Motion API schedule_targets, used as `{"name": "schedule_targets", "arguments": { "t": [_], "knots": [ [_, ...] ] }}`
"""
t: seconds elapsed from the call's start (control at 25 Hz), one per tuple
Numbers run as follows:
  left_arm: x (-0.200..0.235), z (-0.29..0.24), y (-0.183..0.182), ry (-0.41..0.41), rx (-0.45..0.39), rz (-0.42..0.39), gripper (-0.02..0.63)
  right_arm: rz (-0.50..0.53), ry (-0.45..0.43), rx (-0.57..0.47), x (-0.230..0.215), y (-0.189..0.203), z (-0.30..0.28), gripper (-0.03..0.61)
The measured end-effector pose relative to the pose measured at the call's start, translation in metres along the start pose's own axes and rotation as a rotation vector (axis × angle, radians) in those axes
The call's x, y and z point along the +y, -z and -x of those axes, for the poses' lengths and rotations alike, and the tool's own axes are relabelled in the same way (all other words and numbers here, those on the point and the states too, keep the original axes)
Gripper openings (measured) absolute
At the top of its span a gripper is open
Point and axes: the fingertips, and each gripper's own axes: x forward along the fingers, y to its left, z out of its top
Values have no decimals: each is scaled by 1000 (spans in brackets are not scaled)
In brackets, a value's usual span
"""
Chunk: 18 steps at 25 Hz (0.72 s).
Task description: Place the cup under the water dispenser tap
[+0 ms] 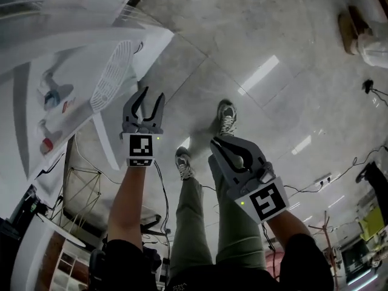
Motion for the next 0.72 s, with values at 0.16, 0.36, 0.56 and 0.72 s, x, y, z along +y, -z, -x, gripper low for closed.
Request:
{"name": "schedule_targets", "arguments": {
  "t": [0.16,0.36,0.56,0.72],
  "knots": [
    [22,-38,40,-44,70,-5,164,-2,2,42,-26,25,-17,44],
    [51,-84,71,-102,146,-47,164,-8,9,93,-57,49,-34,46],
    [76,-127,93,-123,216,-64,170,-4,18,116,-87,60,-51,46],
    [95,-150,110,-141,279,-89,176,1,19,137,-110,70,-61,44]
  ]
}}
